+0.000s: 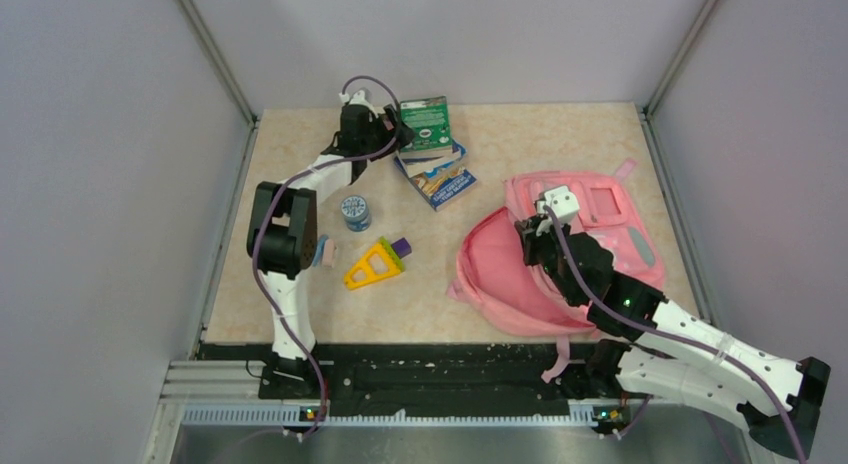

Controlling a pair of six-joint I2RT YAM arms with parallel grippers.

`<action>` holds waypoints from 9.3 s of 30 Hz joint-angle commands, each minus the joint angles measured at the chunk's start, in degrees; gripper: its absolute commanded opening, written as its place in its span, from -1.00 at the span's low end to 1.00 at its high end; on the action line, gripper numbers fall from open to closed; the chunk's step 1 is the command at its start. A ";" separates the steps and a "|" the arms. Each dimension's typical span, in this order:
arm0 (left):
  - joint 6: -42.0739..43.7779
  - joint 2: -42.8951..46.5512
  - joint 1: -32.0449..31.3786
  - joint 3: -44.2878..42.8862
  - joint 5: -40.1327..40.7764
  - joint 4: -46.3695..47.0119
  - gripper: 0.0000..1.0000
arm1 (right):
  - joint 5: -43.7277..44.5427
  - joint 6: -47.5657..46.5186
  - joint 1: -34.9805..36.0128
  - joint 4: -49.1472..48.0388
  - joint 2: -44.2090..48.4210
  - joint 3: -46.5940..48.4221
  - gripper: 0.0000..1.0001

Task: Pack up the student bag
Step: Pick up the book from the center of the board, then place the book in the student bag, then pick up the book from the center of the board.

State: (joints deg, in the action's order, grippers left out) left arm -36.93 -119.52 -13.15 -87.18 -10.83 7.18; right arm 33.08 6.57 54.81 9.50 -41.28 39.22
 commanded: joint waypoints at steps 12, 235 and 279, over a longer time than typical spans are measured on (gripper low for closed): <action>1.17 -1.26 0.25 0.77 -1.30 -1.79 0.36 | -1.62 -0.73 -0.47 -5.80 2.58 1.30 -1.00; -14.40 0.90 -0.30 14.38 -2.58 18.48 0.73 | 1.59 0.72 -0.49 -8.38 1.46 -0.46 -1.00; -14.25 41.02 -0.48 49.21 -18.72 38.91 -1.00 | 1.38 1.71 -0.46 -6.94 5.30 -0.05 -1.00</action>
State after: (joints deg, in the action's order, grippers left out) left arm -51.99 -88.82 -13.17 -39.57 -21.91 35.92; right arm 34.24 7.99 54.83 7.75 -38.06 38.22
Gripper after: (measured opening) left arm 0.316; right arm 0.019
